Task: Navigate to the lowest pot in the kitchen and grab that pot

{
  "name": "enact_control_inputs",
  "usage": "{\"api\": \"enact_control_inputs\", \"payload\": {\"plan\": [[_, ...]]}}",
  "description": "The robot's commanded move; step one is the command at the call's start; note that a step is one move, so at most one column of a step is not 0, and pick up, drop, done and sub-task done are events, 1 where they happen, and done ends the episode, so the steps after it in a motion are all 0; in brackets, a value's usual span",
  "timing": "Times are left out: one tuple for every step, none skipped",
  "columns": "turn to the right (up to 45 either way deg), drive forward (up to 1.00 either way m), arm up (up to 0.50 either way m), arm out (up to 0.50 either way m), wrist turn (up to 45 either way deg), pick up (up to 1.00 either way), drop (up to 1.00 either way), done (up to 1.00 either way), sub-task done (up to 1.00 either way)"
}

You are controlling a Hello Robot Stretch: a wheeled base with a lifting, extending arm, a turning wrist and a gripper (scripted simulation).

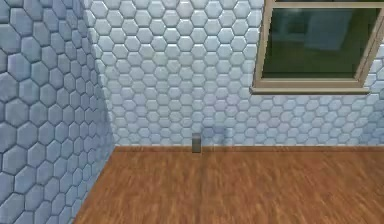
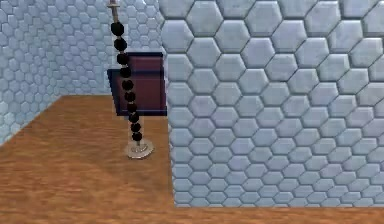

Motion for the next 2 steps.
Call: {"api": "enact_control_inputs", "payload": {"plan": [[-45.0, 0.0, 0.0, 0.0, 0.0, 0.0, 0.0, 0.0, 0.0], [-45.0, 0.0, 0.0, 0.0, 0.0, 0.0, 0.0, 0.0, 0.0]]}}
